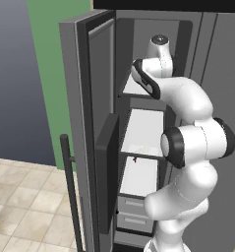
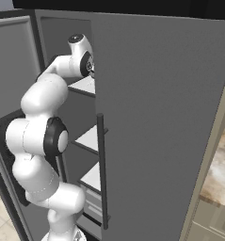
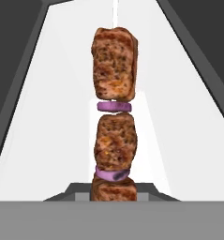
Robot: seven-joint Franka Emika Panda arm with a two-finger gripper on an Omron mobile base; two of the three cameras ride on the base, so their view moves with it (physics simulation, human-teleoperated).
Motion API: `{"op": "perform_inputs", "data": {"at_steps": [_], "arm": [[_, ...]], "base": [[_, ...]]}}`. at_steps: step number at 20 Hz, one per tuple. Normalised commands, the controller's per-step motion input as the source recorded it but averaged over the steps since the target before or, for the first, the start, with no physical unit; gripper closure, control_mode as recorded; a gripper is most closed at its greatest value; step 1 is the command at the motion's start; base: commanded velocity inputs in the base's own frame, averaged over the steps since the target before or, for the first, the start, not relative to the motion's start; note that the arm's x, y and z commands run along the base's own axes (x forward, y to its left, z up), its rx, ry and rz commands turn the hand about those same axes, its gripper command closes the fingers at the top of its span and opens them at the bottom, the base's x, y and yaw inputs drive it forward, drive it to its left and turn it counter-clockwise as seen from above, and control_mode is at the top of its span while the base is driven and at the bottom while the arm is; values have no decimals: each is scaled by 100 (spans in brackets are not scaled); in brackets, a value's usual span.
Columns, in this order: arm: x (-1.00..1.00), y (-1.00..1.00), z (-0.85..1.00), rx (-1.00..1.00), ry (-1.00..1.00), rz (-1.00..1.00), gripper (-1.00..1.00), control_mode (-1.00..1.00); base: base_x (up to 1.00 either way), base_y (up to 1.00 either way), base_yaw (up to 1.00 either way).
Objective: Store the kebab skewer in the freezer for long-term storage. Close the freezer door after placing the cooked food.
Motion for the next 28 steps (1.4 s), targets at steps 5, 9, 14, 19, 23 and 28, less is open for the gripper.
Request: {"op": "perform_inputs", "data": {"at_steps": [5,9,14,19,23,28], "arm": [[30,0,-11,-1,6,0,100,-100],[19,0,-23,0,11,0,100,-100],[13,0,-19,0,4,0,100,-100],[13,0,-27,0,3,0,100,-100],[7,-1,-8,0,0,1,100,-100],[0,-1,-9,0,0,0,100,-100]], "base": [[0,0,0],[0,0,0],[0,0,0],[0,0,0],[0,0,0],[0,0,0]]}}
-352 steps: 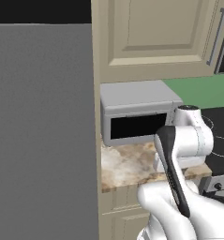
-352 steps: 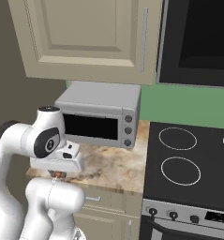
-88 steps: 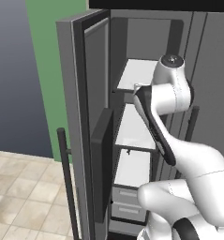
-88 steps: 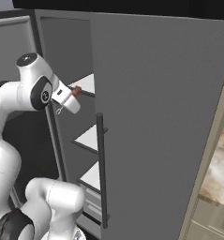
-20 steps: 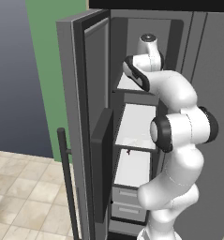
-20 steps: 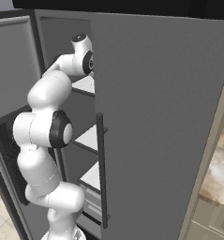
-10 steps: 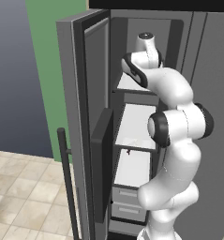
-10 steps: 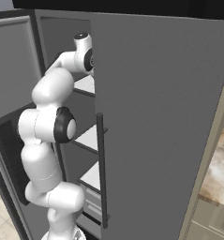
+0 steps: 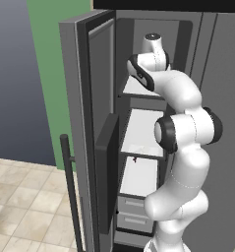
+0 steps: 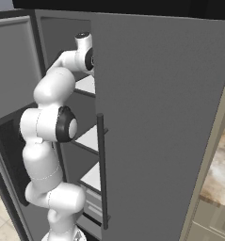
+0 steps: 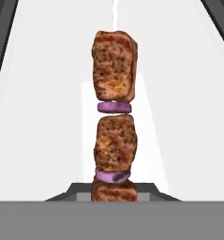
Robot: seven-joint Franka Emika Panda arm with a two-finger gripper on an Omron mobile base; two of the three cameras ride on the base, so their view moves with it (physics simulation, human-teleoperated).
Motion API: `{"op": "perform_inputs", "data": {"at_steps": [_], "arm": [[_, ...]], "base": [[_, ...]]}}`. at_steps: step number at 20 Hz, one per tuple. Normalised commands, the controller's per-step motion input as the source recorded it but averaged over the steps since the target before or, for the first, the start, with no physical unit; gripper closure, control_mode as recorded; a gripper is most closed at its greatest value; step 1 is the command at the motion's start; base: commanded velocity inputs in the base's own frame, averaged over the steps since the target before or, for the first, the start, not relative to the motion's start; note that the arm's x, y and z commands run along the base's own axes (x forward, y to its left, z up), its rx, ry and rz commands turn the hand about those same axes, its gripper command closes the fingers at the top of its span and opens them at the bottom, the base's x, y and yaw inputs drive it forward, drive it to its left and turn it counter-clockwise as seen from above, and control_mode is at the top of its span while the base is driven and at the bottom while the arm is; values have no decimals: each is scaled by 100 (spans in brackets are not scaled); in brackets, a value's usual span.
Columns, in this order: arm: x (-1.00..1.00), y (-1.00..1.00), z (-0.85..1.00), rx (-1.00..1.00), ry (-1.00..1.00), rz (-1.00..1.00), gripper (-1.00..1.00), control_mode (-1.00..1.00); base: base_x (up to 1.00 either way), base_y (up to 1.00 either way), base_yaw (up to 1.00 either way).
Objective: Store the kebab skewer in the freezer for long-term storage. Close the freezer door after placing the cooked food.
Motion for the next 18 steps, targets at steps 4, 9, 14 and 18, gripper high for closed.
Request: {"op": "perform_inputs", "data": {"at_steps": [4,9,14,18], "arm": [[2,0,-7,0,0,0,-100,-100],[0,0,-1,0,0,0,-100,-100],[0,0,0,0,0,0,-100,-100],[0,0,0,0,0,0,-100,-100]], "base": [[0,0,0],[0,0,0],[0,0,0],[0,0,0]]}}
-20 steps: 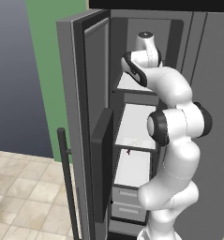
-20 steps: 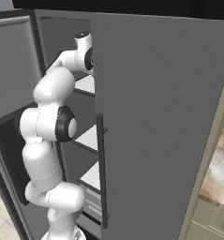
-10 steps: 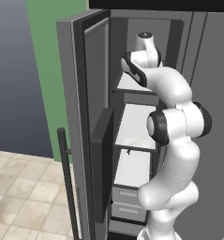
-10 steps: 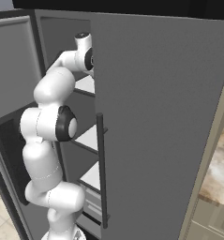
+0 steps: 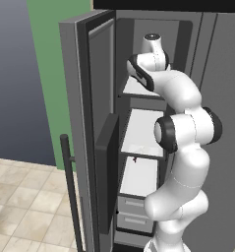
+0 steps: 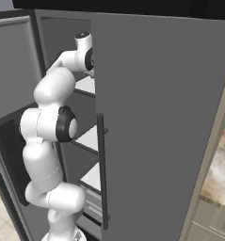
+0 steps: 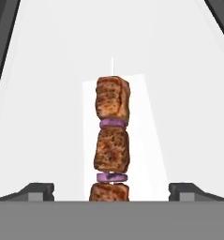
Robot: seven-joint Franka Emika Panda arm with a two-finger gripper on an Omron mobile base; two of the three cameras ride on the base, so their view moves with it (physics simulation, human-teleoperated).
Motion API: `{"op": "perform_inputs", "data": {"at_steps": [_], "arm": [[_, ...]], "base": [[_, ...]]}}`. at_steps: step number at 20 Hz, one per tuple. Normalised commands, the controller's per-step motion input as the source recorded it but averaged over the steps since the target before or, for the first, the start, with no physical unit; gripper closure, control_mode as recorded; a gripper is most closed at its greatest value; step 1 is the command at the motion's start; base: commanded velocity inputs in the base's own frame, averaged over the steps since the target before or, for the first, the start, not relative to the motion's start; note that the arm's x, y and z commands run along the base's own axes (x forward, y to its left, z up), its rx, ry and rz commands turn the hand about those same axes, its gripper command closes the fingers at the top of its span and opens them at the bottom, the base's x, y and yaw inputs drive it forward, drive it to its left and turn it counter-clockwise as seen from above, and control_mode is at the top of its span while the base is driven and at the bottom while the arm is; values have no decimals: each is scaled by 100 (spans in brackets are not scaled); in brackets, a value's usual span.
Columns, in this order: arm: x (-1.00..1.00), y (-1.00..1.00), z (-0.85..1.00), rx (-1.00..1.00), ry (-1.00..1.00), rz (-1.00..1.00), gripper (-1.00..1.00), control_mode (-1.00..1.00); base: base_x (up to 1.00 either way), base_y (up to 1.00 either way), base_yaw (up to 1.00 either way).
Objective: Store the kebab skewer in the freezer for long-term storage. Close the freezer door after placing the cooked food.
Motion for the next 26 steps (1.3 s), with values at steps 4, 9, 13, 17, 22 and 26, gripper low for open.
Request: {"op": "perform_inputs", "data": {"at_steps": [4,9,13,17,22,26], "arm": [[-2,3,0,0,0,0,-100,-100],[-22,13,0,-1,0,0,-100,-100],[-36,22,0,-1,0,0,-100,-100],[-52,9,0,0,0,0,-100,-100],[-55,3,0,0,0,0,-100,-100],[-46,15,0,0,0,0,-100,-100]], "base": [[0,0,0],[0,0,0],[0,0,0],[0,0,0],[0,0,0],[0,0,0]]}}
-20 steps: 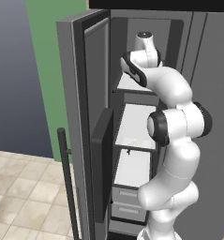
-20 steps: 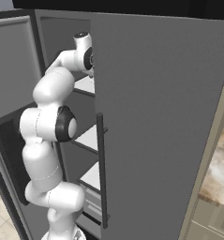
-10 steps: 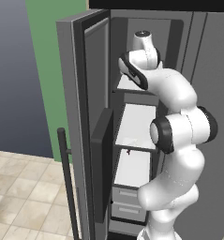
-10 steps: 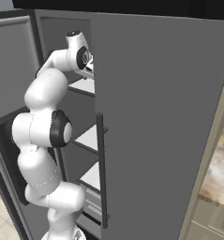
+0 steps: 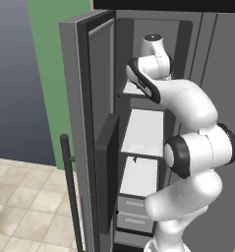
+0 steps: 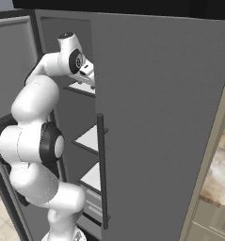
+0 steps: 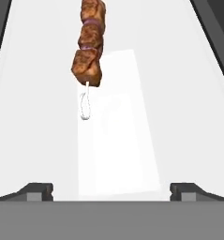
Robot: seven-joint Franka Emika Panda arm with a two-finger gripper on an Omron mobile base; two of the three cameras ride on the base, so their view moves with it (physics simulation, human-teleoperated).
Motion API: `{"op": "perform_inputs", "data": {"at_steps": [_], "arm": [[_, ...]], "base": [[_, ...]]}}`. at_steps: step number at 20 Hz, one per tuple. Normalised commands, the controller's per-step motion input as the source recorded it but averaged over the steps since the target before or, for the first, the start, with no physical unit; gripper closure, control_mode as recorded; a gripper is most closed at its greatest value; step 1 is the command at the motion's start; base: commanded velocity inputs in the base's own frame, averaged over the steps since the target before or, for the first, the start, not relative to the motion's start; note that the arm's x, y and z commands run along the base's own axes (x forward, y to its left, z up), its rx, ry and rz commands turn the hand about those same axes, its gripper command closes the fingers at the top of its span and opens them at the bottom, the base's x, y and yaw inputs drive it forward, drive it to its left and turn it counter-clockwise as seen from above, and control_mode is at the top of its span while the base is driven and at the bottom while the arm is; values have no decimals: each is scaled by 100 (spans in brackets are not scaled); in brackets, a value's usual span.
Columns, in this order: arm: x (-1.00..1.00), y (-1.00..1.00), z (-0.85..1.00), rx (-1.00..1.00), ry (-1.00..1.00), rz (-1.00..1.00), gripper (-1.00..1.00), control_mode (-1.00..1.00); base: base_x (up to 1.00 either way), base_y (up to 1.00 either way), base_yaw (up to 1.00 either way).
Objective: Store the kebab skewer in the freezer for long-term storage. Close the freezer door after placing the cooked food.
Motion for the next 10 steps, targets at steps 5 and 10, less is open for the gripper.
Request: {"op": "perform_inputs", "data": {"at_steps": [5,10], "arm": [[-43,18,0,0,0,0,-100,-100],[-62,3,0,0,0,0,-100,-100]], "base": [[0,0,0],[0,0,0]]}}
